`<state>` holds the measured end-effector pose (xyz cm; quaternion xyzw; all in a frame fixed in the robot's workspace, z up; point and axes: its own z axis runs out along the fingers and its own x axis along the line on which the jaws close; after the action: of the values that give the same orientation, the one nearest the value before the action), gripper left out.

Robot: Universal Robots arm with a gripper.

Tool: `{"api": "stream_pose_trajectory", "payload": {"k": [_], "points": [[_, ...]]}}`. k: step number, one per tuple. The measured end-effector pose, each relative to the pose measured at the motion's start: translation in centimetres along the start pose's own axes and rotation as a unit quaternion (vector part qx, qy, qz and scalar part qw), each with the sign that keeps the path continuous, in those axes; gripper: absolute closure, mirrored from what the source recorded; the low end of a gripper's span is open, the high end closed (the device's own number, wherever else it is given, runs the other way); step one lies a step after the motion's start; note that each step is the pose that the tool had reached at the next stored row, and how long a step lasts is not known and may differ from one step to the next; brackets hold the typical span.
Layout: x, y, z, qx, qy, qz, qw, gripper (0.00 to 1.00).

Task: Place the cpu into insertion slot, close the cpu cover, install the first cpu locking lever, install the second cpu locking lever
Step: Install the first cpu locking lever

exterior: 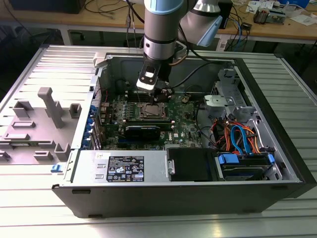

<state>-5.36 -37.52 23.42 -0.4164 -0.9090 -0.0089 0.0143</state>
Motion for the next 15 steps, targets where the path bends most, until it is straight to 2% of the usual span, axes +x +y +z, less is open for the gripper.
{"api": "stream_pose_trajectory", "payload": {"k": [6, 8, 9, 11, 14, 15], "points": [[0.03, 0.01, -0.92, 0.0001, 0.0000, -0.005, 1.0000, 0.89], [0.03, 0.01, -0.92, 0.0001, 0.0001, -0.009, 1.0000, 0.89], [0.03, 0.01, -0.93, 0.0005, 0.0001, -0.017, 0.9999, 0.89], [0.04, 0.01, -0.93, 0.0016, 0.0003, -0.050, 0.9987, 0.89], [0.04, 0.01, -0.93, 0.0025, 0.0004, -0.077, 0.9970, 0.89], [0.04, 0.01, -0.93, 0.0026, 0.0004, -0.080, 0.9968, 0.89]]}}
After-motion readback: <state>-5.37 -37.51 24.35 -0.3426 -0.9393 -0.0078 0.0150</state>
